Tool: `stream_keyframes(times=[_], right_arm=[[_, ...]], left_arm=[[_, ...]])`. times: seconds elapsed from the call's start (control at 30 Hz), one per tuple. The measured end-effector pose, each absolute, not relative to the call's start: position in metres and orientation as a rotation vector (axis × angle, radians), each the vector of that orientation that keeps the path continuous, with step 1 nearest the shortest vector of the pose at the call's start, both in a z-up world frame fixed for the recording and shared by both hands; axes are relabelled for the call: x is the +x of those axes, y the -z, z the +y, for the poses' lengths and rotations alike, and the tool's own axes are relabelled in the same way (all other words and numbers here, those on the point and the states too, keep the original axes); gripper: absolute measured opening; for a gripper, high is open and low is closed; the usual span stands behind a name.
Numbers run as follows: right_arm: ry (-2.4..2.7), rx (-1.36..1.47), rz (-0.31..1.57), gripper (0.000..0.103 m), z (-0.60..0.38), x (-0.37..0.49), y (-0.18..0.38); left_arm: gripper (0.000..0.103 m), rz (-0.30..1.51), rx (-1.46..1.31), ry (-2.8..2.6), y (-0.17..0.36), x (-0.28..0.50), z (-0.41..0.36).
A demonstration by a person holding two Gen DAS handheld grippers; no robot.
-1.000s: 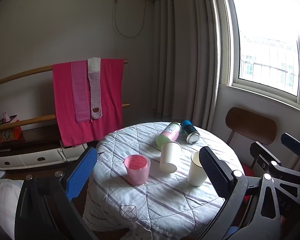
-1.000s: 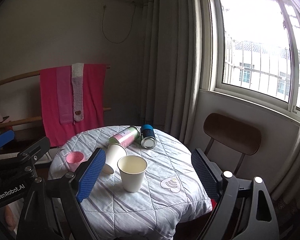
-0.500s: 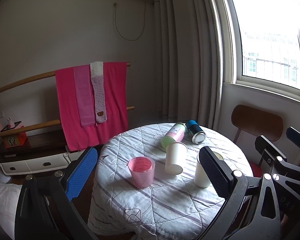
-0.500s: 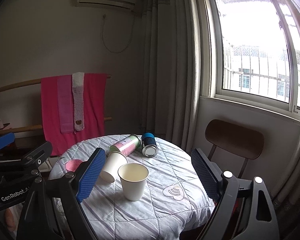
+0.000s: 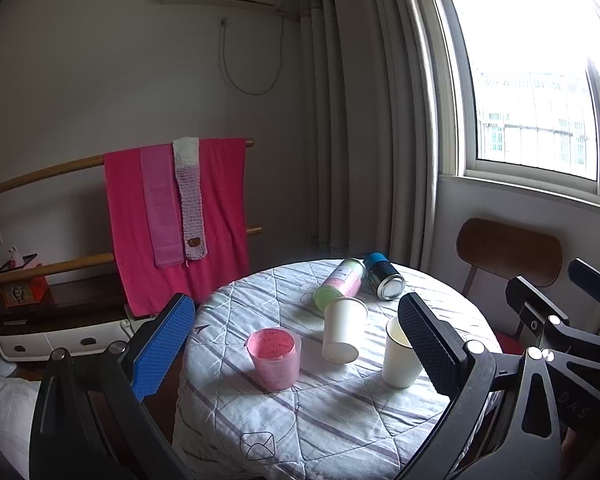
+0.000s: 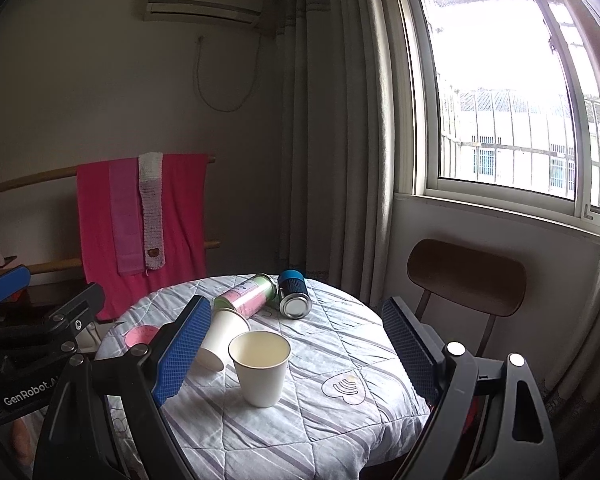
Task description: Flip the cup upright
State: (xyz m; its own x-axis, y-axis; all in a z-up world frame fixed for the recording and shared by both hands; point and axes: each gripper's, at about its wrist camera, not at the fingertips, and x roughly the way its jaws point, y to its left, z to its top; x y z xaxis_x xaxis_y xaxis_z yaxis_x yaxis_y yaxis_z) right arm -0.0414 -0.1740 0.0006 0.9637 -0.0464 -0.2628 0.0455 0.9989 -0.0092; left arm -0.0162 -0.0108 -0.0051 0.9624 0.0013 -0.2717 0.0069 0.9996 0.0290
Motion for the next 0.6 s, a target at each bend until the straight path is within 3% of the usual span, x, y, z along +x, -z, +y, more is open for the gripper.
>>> stream_keyframes(times=[0.6], right_arm=[[0.069,-0.007,0.284,0.089,-0.179,-0.034,0.004]], left_arm=[[0.103,0.309,0.051,0.007,0.011,-0.004,-0.019]])
